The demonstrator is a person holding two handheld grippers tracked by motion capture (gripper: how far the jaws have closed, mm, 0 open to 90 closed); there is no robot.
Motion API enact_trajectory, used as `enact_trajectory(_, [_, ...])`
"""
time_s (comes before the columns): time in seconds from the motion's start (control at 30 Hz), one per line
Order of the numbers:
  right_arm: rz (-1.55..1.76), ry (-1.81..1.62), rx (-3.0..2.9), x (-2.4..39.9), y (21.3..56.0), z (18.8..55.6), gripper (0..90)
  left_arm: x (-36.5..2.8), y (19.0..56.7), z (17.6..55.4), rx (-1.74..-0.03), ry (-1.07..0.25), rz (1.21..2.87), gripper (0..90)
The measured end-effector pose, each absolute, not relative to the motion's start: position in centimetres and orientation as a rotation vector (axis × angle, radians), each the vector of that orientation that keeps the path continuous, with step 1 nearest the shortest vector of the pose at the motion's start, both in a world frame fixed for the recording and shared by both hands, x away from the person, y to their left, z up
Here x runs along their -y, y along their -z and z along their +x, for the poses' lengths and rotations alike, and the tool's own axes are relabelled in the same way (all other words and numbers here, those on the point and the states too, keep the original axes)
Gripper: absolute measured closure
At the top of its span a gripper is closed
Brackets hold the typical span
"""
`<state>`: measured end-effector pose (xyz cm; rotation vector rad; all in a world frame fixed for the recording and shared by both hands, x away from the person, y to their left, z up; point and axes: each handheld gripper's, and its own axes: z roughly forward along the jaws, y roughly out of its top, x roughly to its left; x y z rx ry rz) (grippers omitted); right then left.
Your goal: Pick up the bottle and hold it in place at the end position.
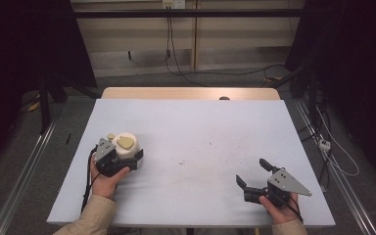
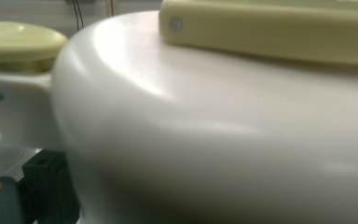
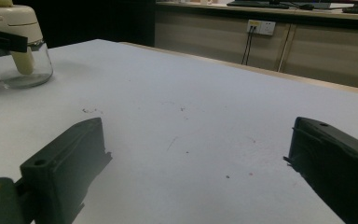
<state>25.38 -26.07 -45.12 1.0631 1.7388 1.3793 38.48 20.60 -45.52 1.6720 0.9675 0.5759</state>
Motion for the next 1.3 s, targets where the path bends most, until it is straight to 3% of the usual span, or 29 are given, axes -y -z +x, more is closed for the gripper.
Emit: enact_trajectory(1.3, [1.058,-1.386,-1.745,26.1,45.1,25.4,3.6,-19.8,43.6,39.1,-0.975,-0.531,1.648,6.0])
